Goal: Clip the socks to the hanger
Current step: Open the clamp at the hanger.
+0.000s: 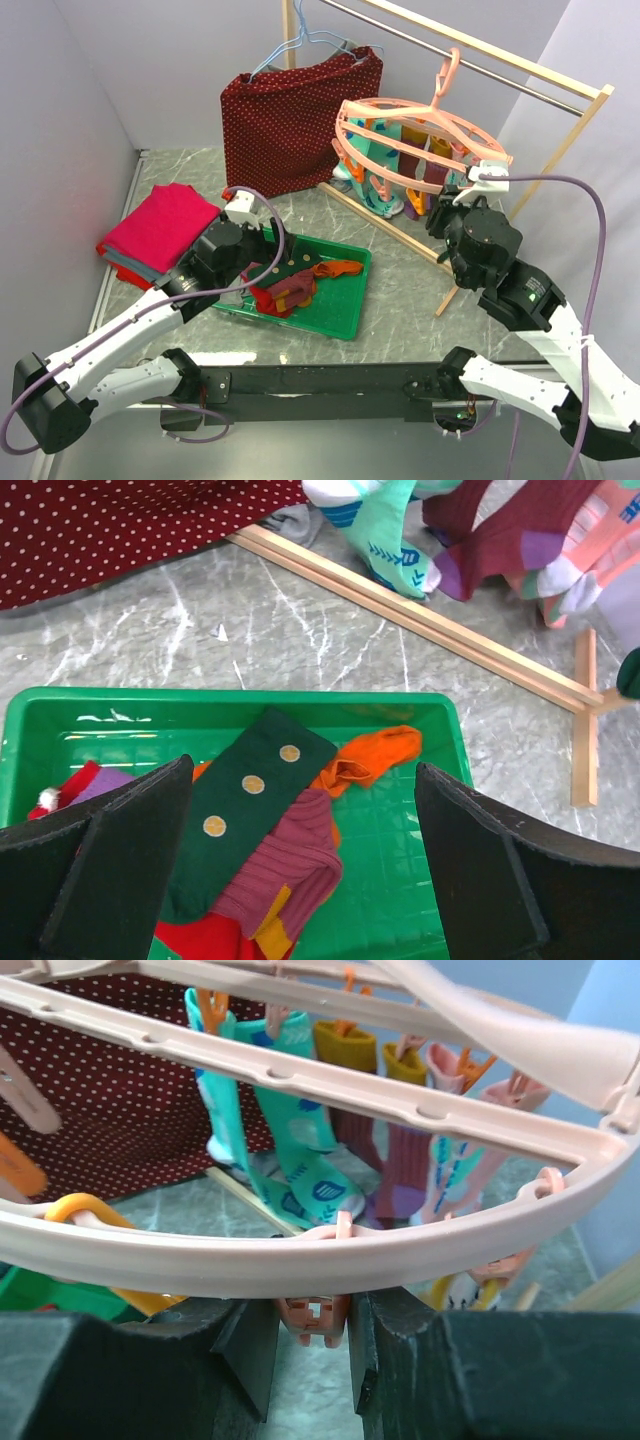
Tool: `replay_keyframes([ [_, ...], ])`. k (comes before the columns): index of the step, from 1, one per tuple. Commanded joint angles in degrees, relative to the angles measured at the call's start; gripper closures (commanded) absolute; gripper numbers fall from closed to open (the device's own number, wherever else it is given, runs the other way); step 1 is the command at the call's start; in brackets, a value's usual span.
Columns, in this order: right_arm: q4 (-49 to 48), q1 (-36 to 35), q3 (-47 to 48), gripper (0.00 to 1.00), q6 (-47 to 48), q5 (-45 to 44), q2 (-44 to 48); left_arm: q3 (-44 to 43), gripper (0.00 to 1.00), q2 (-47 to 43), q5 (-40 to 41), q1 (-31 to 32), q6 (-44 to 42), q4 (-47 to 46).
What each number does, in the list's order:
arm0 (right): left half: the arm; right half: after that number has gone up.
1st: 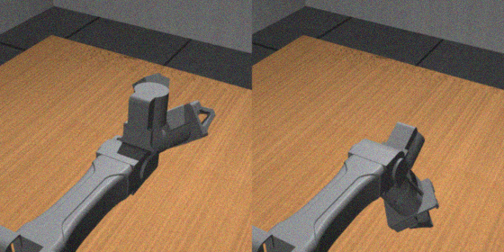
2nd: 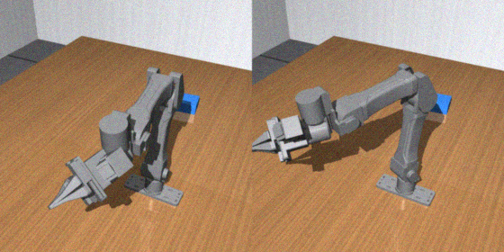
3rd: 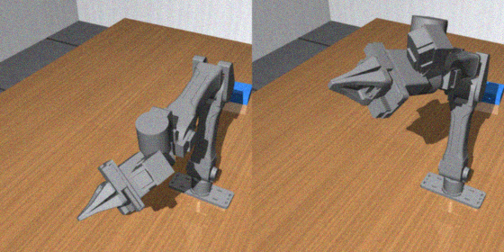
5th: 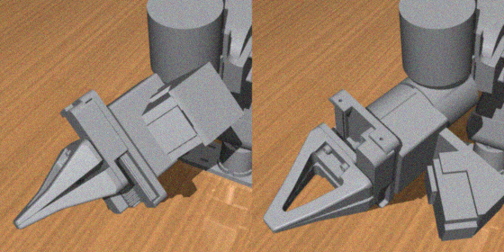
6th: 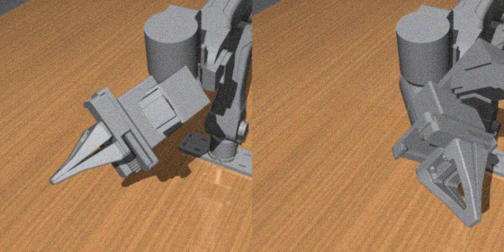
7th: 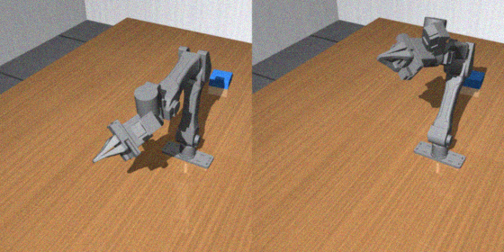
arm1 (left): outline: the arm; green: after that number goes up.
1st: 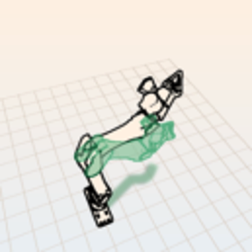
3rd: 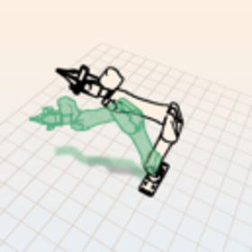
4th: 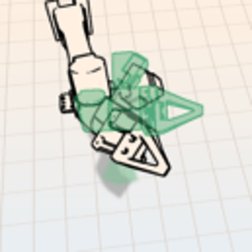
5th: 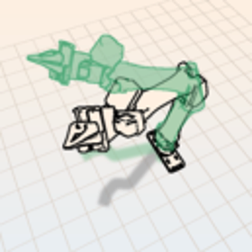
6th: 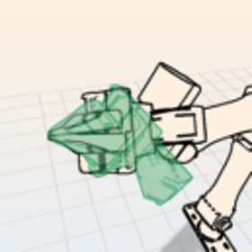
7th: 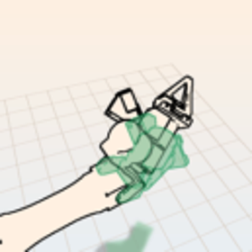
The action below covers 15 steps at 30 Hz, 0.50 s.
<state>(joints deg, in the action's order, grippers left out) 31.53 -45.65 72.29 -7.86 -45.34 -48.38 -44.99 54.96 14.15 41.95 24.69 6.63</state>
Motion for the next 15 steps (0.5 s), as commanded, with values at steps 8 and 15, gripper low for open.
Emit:
replay_keyframes([
  [8, -12.36, 10.04, -9.62, 1.00, -6.73, 15.88, 5.14, -2.64, 0.04, 1.73, -1.41, -0.03, 1.85, 3.03],
  [15, -15.44, 12.07, -10.77, 1.00, -7.08, 19.94, 4.61, -7.99, 0.04, 10.06, -1.06, -0.12, 5.81, 12.77],
])
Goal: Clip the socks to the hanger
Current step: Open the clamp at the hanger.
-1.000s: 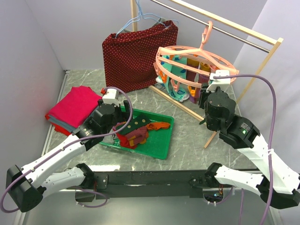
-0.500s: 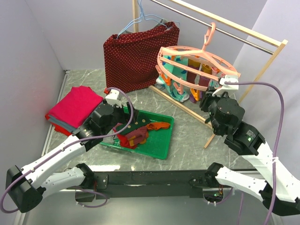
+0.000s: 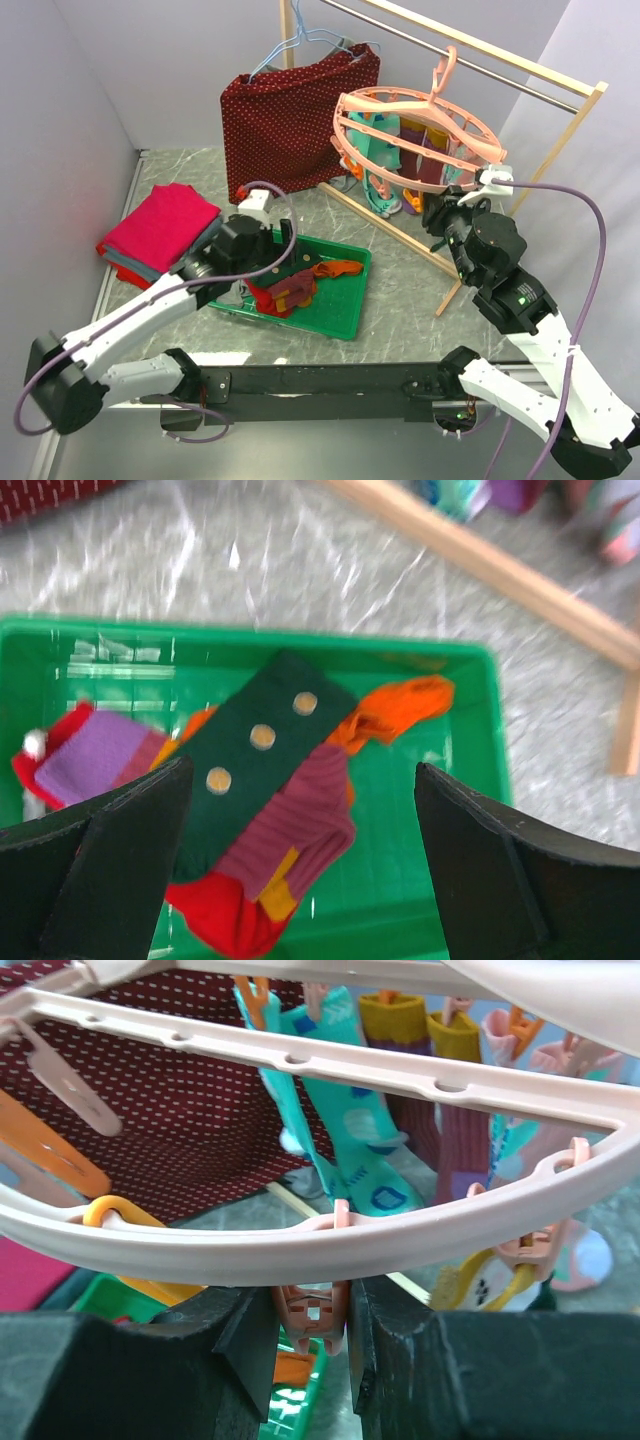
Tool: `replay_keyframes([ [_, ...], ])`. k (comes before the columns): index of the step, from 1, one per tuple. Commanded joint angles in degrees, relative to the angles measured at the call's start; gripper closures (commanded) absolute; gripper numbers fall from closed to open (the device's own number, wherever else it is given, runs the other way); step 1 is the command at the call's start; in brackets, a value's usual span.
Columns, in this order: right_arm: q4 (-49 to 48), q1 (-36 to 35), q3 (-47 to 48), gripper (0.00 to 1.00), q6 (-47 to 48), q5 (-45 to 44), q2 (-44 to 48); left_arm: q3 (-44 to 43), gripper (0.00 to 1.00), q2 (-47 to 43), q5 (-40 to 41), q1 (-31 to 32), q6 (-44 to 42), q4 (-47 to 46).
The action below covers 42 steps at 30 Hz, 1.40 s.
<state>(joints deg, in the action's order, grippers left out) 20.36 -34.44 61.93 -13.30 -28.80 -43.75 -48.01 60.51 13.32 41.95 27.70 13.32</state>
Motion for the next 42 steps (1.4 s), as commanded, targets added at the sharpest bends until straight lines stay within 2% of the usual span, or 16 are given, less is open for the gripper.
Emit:
replay_keyframes([
  [1, -5.06, 0.86, -0.84, 1.00, -1.64, 3.74, 0.15, -5.69, 0.04, 5.92, 0.30, -0.12, 3.06, 8.80],
  [3, -5.77, 0.86, -1.29, 1.00, -1.73, 4.01, 0.50, -8.75, 0.04, 10.73, 2.05, -0.12, 4.89, 13.02],
  [5, -5.95, 0.86, -1.38, 1.00, -1.47, 4.36, 0.50, -11.39, 0.02, 14.35, 7.05, -0.12, 7.35, 19.97],
  [9, -6.12, 0.95, -1.73, 1.00, -1.29, 4.80, 0.68, -15.71, 0.05, 20.69, 11.81, -0.91, 18.39, 27.54],
  [14, -7.18, 0.95, -2.60, 1.00, -1.38, 5.33, 1.82, -8.71, 0.14, 15.35, 9.62, -2.23, 33.43, 24.83],
  [17, -7.35, 0.95, -2.96, 1.00, -1.38, 5.59, 2.09, -5.35, 0.20, 11.21, 11.63, -3.01, 38.28, 22.28],
  [21, -7.61, 1.04, -3.31, 1.00, -1.47, 5.59, 2.35, -3.24, 0.25, 10.24, 9.89, -6.35, 40.06, 21.40],
  [25, -7.79, 1.04, -3.83, 1.00, -1.64, 5.59, 2.70, -0.42, 0.32, 11.82, 4.54, -9.43, 41.20, 18.50],
  [36, -7.70, 1.21, -4.10, 1.00, -1.73, 5.51, 3.14, 1.34, 0.43, 16.39, 2.06, -10.14, 41.38, 16.48],
  [39, -7.88, 1.30, -4.28, 1.00, -1.90, 5.51, 3.32, 1.51, 0.51, 17.35, 1.45, -10.22, 41.20, 16.21],
  [42, -7.88, 1.30, -4.27, 1.00, -1.82, 5.42, 3.49, 1.16, 0.63, 17.54, 1.62, -10.23, 41.03, 16.47],
])
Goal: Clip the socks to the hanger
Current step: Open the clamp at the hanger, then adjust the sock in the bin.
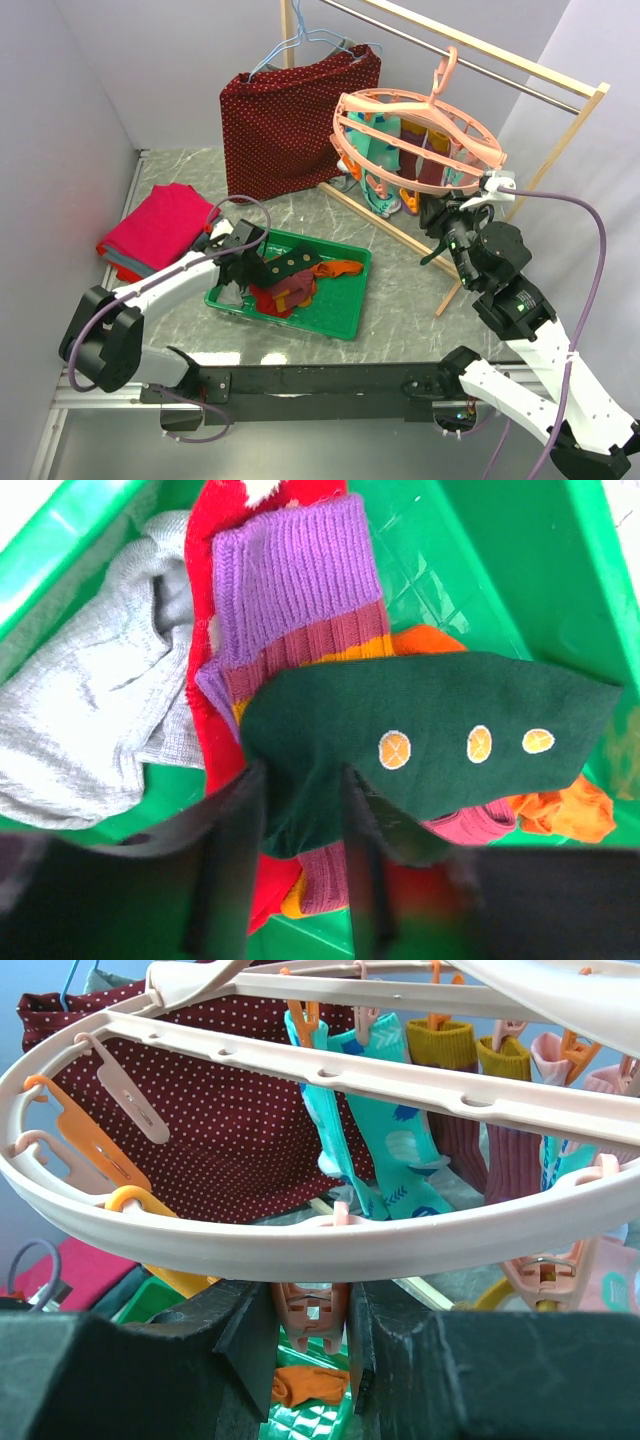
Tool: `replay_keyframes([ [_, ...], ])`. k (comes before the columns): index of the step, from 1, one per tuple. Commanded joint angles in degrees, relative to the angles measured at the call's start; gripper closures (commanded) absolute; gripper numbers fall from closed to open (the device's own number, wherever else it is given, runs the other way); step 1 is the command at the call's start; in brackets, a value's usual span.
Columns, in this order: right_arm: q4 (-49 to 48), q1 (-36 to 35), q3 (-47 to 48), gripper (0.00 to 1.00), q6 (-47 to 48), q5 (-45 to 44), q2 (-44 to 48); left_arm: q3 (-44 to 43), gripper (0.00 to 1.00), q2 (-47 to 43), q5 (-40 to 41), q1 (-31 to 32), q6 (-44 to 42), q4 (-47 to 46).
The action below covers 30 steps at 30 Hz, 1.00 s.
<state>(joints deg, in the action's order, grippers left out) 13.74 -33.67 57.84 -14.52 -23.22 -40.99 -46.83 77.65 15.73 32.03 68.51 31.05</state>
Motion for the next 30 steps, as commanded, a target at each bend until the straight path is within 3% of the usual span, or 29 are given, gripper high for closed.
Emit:
replay_keyframes([
  [1, -1.26, 0.54, -0.19, 1.00, -0.59, -0.16, 0.83, -0.10, 0.73, 0.14, -0.61, -0.30, 0.13, -1.25],
  [3, -1.26, 0.54, -0.36, 1.00, -0.59, -0.33, 0.83, -0.19, 0.82, -1.17, -0.78, -0.21, -0.83, -1.95],
  [4, -1.34, 0.45, -0.36, 1.00, -0.68, -0.24, 1.00, -0.37, 0.92, -1.62, -1.05, -0.21, -1.36, -2.65],
  [6, -1.17, 0.54, -0.45, 1.00, -0.59, -0.33, 1.00, -1.33, 0.99, -2.76, -1.57, -0.22, -3.20, -3.10],
  [12, -1.26, 0.62, -0.19, 1.00, -0.16, -0.77, 1.27, -13.79, 0.99, -2.68, -5.79, 1.80, -12.51, -1.96],
  [22, -1.08, 0.62, 0.87, 1.00, 0.20, -0.95, 0.56, -46.74, 0.99, 5.06, -16.86, 13.83, -23.59, 3.67],
  [25, -0.73, 0.71, 1.48, 1.00, 0.29, -0.86, 0.39, -48.27, 0.99, 4.27, -19.50, 15.25, -25.09, 2.19],
  [30, -0.73, 0.62, 1.57, 1.00, 0.20, -0.42, 0.30, -40.55, 0.97, -1.09, -16.26, 14.64, -25.53, -0.73],
])
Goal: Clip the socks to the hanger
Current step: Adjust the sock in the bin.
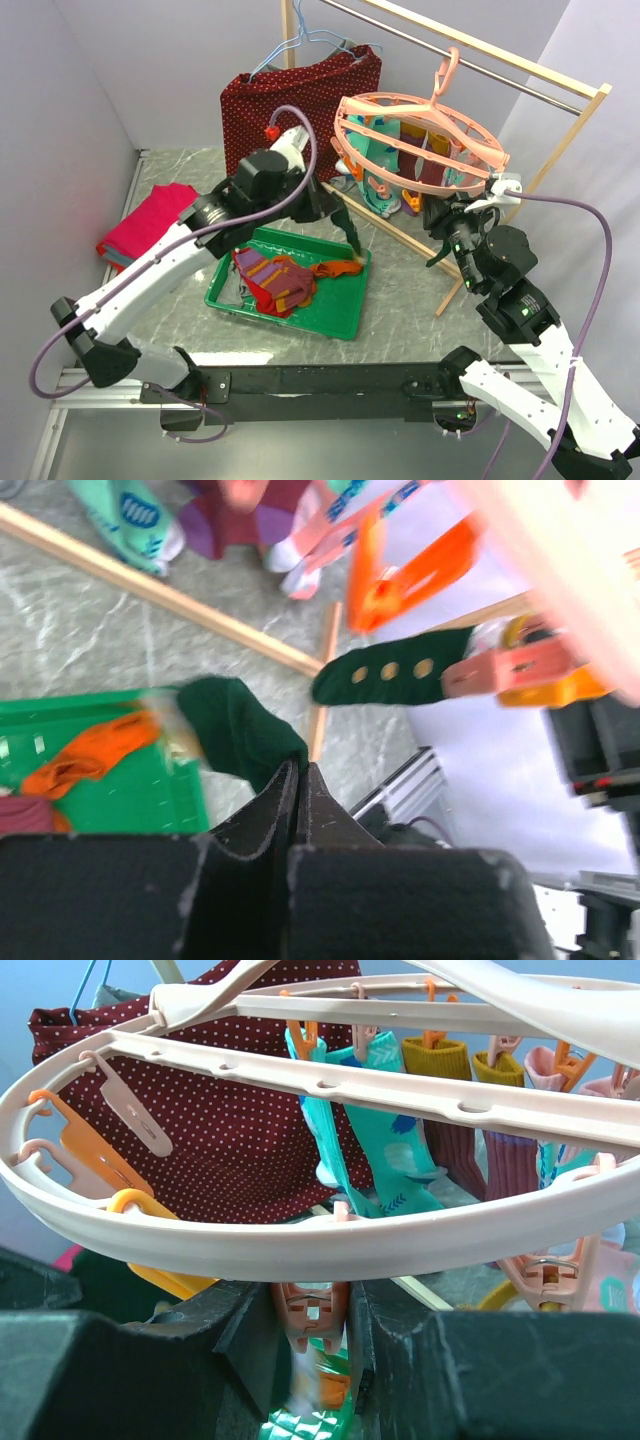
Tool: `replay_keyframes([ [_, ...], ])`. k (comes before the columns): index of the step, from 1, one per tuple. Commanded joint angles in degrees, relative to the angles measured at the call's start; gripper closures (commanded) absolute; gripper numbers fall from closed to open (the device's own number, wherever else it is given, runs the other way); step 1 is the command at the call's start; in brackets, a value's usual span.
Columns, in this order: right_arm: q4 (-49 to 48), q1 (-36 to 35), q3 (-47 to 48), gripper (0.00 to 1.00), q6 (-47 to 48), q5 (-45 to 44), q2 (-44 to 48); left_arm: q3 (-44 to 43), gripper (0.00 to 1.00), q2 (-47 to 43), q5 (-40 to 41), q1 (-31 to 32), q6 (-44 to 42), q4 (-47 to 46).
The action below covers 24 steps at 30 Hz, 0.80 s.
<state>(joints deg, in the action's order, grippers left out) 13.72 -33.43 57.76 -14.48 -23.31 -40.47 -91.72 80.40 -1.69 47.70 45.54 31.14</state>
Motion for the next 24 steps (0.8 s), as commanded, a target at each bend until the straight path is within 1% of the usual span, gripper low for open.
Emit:
replay_keyframes([
  [1, -0.71, 0.47, 1.66, 1.00, 0.24, -0.16, -0.14, 7.84, 0.97, -4.37, 1.43, -1.55, -2.30, -0.38],
  [3, -0.62, 0.47, 1.74, 1.00, 0.24, 0.02, -0.05, 12.07, 0.96, -5.60, 4.93, -3.57, -1.95, 0.15],
  [4, -0.62, 0.47, 1.74, 1.00, 0.33, 0.19, -0.05, 16.53, 0.96, -5.87, 7.38, -4.36, -1.77, 0.50],
  [6, -0.62, 0.47, 1.66, 1.00, 0.33, 0.28, -0.05, 20.95, 0.95, -6.05, 9.59, -6.90, -1.51, 1.73],
  [7, -0.71, 0.47, 1.57, 1.00, 0.42, 0.37, -0.05, 25.15, 0.94, -5.87, 10.56, -7.79, -1.33, 2.08],
  [8, -0.62, 0.47, 1.57, 1.00, 0.42, 0.46, -0.05, 27.02, 0.93, -5.26, 12.57, -8.58, -1.24, 2.87],
  [9, -0.53, 0.47, 1.57, 1.00, 0.42, 0.63, -0.14, 28.69, 0.90, -4.91, 13.98, -9.98, -1.24, 3.40],
  [10, -0.53, 0.47, 1.57, 1.00, 0.50, 0.72, -0.14, 31.49, 0.89, -4.47, 15.56, -10.52, -1.16, 3.84],
  [11, -0.53, 0.38, 1.57, 1.00, 0.42, 0.90, -0.05, 32.47, 0.89, -3.59, 19.06, -10.96, -1.15, 4.54],
  [13, -0.53, 0.47, 1.57, 1.00, 0.42, 1.07, -0.23, 34.14, 0.87, -2.80, 23.12, -12.10, -1.16, 6.74],
  [14, -0.62, 0.47, 1.48, 1.00, 0.42, 1.34, -0.31, 34.24, 0.87, -2.18, 24.97, -12.46, -1.15, 7.62],
  [15, -0.71, 0.47, 1.39, 1.00, 0.42, 1.42, -0.40, 34.24, 0.85, -1.92, 28.64, -12.81, -1.07, 8.84],
  [16, -0.79, 0.47, 1.31, 1.00, 0.24, 1.60, -0.40, 33.98, 0.84, -1.65, 30.16, -12.90, -1.24, 9.55],
  [17, -0.88, 0.38, 1.22, 1.00, 0.24, 1.69, -0.58, 33.72, 0.79, -1.22, 31.21, -12.90, -1.76, 9.65],
  [18, -0.88, 0.47, 1.22, 1.00, 0.24, 2.04, -0.58, 33.37, 0.53, -0.95, 32.10, -12.90, -2.38, 9.73],
  [19, -0.97, 0.47, 1.22, 1.00, 0.24, 2.13, -0.75, 32.49, 0.41, -0.69, 32.28, -12.90, -3.17, 10.17],
  [20, -0.97, 0.38, 1.22, 1.00, 0.24, 2.13, -0.75, 31.88, 0.34, -0.25, 32.02, -12.90, -3.61, 10.26],
  [21, -1.06, 0.47, 1.13, 1.00, 0.24, 2.22, -0.84, 31.35, 0.23, -0.07, 30.89, -12.38, -4.31, 10.26],
  [23, -1.06, 0.47, 1.13, 1.00, 0.42, 2.30, -0.67, 29.50, 0.18, 0.11, 31.05, -10.62, -6.42, 9.91],
  [24, -1.06, 0.47, 1.04, 1.00, 0.42, 2.30, -0.66, 28.02, 0.16, 0.28, 31.83, -7.05, -7.21, 9.91],
])
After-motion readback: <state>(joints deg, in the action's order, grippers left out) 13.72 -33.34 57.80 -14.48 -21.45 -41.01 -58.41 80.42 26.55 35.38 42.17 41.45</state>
